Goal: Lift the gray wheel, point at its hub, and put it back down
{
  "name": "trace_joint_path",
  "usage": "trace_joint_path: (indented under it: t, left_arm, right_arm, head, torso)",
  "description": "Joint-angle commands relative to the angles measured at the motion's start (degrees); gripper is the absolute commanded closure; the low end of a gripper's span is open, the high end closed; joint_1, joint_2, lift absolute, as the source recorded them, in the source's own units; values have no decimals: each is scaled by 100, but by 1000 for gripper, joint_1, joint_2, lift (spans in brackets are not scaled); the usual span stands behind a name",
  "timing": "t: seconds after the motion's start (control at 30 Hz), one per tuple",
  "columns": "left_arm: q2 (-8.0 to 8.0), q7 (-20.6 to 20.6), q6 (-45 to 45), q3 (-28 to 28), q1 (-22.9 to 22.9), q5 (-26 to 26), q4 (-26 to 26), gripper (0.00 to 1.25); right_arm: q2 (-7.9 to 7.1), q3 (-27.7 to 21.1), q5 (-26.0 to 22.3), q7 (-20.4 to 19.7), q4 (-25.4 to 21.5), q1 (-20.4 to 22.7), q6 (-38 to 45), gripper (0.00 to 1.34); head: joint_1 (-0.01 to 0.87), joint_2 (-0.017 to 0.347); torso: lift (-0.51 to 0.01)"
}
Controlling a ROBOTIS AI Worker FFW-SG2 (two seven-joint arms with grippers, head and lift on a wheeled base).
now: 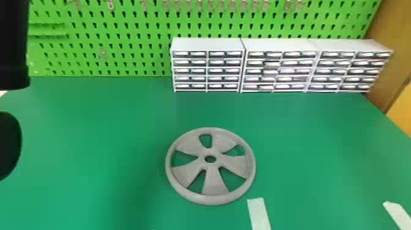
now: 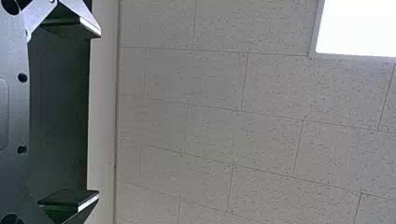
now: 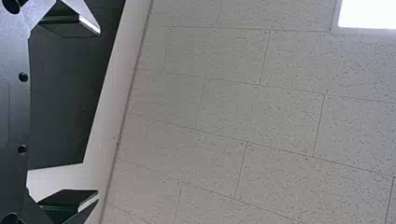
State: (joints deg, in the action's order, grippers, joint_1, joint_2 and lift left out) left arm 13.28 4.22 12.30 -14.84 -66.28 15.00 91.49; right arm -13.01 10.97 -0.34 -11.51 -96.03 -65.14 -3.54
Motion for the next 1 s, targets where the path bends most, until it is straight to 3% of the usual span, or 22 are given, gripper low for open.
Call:
trace_joint_path:
  t: [0.0,0.43,0.97]
  left_arm:
    - [-1,0,0,-28,1,-23,0,84]
    - [-1,0,0,-45,10,-41,0,84]
    - [43,0,0,-37,238,-32,53,84]
  right_arm:
    - [-9,-7,-1,0,-12,1,3,78]
    - [-9,-16,-10,-18,-47,18,64,75]
    - [-114,46,-28,-35,-74,159,249,75]
  head:
    - [692,48]
    - [692,48]
    - [692,48]
  torso:
    - [-88]
    - [-88]
    - [-88]
